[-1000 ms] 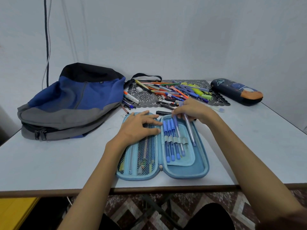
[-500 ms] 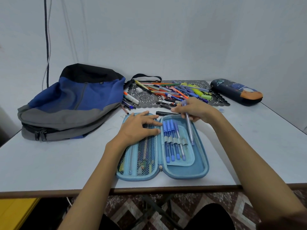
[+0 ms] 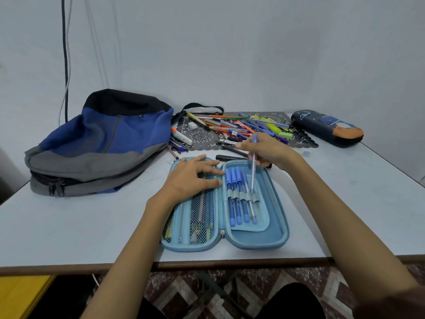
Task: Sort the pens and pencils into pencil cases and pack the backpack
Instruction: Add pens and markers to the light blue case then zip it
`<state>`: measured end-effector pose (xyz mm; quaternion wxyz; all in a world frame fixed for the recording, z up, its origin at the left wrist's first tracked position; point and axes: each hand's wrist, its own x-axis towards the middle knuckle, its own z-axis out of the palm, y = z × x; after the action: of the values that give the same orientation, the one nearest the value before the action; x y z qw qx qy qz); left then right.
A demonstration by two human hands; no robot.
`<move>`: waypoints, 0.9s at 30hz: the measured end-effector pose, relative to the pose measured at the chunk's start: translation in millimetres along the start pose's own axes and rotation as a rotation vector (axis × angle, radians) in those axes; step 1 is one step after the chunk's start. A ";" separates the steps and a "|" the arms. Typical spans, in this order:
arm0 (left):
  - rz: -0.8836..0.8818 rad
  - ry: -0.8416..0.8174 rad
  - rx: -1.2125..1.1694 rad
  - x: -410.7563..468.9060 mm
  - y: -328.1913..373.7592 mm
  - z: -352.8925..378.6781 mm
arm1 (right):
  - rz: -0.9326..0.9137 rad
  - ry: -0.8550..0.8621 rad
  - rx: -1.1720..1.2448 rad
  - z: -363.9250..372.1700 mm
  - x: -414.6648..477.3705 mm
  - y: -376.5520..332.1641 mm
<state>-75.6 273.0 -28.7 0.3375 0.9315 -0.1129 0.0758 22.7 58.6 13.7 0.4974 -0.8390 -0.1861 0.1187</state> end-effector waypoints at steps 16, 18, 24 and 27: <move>-0.006 0.003 0.010 -0.8 1.8 0.1 | 0.081 -0.108 -0.069 -5.9 10.9 1.4; -0.006 0.003 0.010 -0.7 2.4 -0.1 | 0.092 -0.118 -0.080 -7.2 9.3 1.1; -0.007 0.006 0.003 -0.5 1.6 0.0 | 0.058 -0.082 -0.075 -8.1 7.4 -1.6; -0.006 0.001 0.009 -0.7 1.4 0.0 | 0.086 -0.120 -0.092 -4.4 5.1 0.7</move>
<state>-76.6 272.1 -28.0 0.3337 0.9332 -0.1095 0.0757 29.1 57.0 15.1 0.4410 -0.8594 -0.1847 0.1811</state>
